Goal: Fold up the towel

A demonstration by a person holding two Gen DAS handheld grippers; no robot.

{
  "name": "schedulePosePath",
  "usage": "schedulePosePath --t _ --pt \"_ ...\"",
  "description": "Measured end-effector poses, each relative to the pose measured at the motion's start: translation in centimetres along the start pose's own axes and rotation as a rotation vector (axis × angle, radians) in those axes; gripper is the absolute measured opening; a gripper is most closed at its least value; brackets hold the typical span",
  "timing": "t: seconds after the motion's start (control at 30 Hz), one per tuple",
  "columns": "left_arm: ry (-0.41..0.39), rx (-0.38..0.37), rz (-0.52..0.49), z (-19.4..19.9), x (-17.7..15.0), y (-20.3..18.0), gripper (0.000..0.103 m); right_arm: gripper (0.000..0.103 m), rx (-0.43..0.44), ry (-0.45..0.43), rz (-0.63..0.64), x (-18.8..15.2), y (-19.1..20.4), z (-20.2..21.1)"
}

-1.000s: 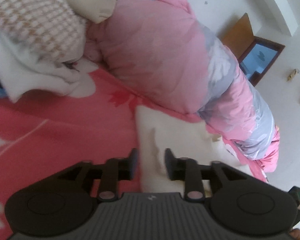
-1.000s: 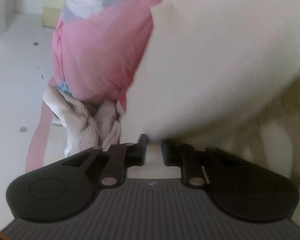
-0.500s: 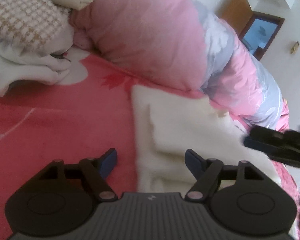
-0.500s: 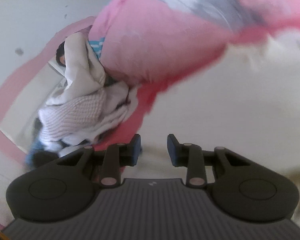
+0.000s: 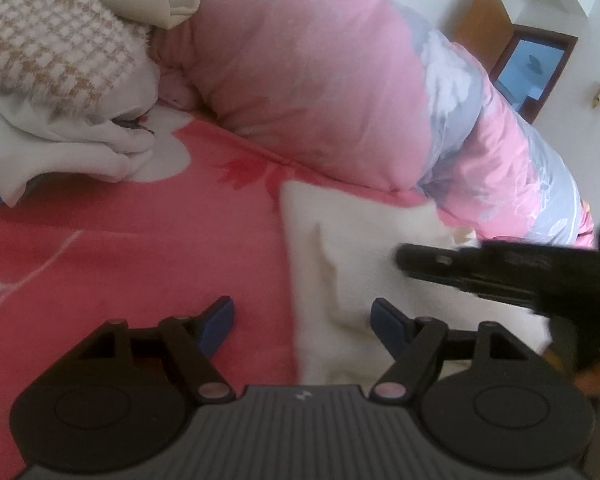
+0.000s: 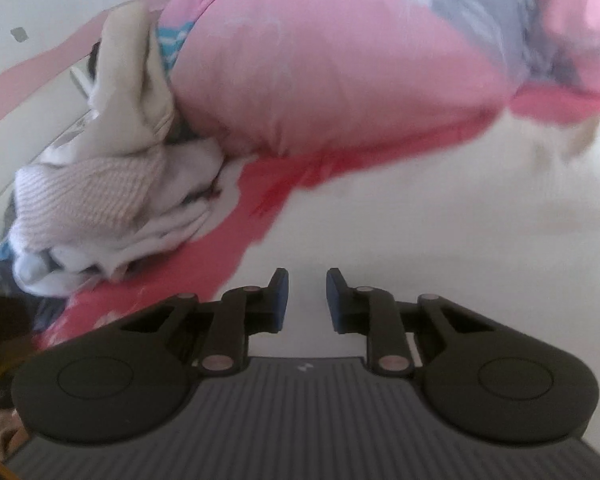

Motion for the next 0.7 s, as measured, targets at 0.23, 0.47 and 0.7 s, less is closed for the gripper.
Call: schedulePosePath --t 0.23,0.47,0.7 --pt "0.0 0.0 -0.007 0.0 -0.1 0.0 0.077 0.018 0.021 0.024 -0.096 -0.5 -1.2 -3.0" --pt "-0.01 0.001 -0.001 0.3 -0.2 0.0 0.077 0.02 -0.008 -0.083 -0.167 0.5 -3.9 5.2" --pt "-0.14 0.008 -0.019 3.2 1.4 -0.8 0.077 0.02 -0.133 -0.212 -0.229 -1.8 -7.8 17.6"
Point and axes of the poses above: each gripper's, at about its wrist camera, not at the fingertips, and z roughly against the way its jaws point, y to its left, x to its top, the point moved 4 cm from there along -z, roughly the way its jaws point, and after that the axes turned 12 degrees about -y, right-handed, at the moved point
